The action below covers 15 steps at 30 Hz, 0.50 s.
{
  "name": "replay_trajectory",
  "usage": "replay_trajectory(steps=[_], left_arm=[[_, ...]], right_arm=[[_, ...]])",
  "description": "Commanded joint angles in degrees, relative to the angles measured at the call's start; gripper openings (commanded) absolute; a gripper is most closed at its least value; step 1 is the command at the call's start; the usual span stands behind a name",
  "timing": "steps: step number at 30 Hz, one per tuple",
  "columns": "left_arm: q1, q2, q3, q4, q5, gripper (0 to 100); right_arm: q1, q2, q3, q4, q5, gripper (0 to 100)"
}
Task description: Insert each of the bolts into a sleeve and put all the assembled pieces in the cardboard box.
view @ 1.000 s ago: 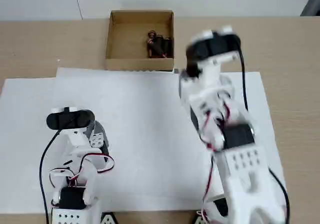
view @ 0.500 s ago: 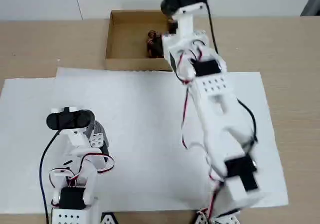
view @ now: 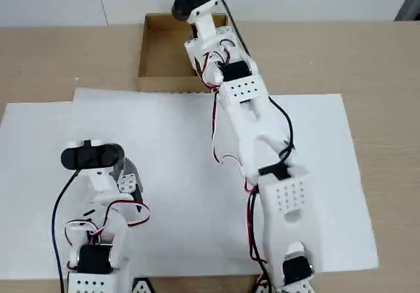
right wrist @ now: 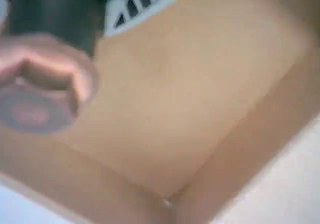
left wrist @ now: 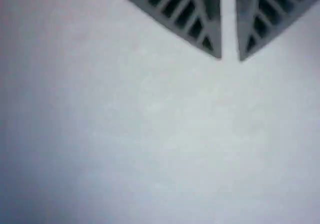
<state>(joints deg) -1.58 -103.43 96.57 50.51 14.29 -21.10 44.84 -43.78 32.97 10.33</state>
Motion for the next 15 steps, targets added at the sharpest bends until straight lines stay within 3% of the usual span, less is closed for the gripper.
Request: replay_trajectory(steps=[1, 6, 12, 15], left_arm=[[-0.2, -0.5, -0.2, 0.4, 0.4, 1], [-0.2, -0.5, -0.2, 0.4, 0.4, 1], [-0.2, -0.5, -0.2, 0.4, 0.4, 1], [-0.2, -0.5, -0.2, 0.4, 0.4, 1]], right_arm=[[-0.2, 2.9, -10.5, -1.5, 2.9, 0.3], [-1.4, 7.4, -16.0, 1.5, 5.1, 1.4], [-2.7, 8.2, -18.3, 5.5, 5.3, 17.3], [-2.7, 8.1, -18.5, 5.6, 5.5, 16.0]])
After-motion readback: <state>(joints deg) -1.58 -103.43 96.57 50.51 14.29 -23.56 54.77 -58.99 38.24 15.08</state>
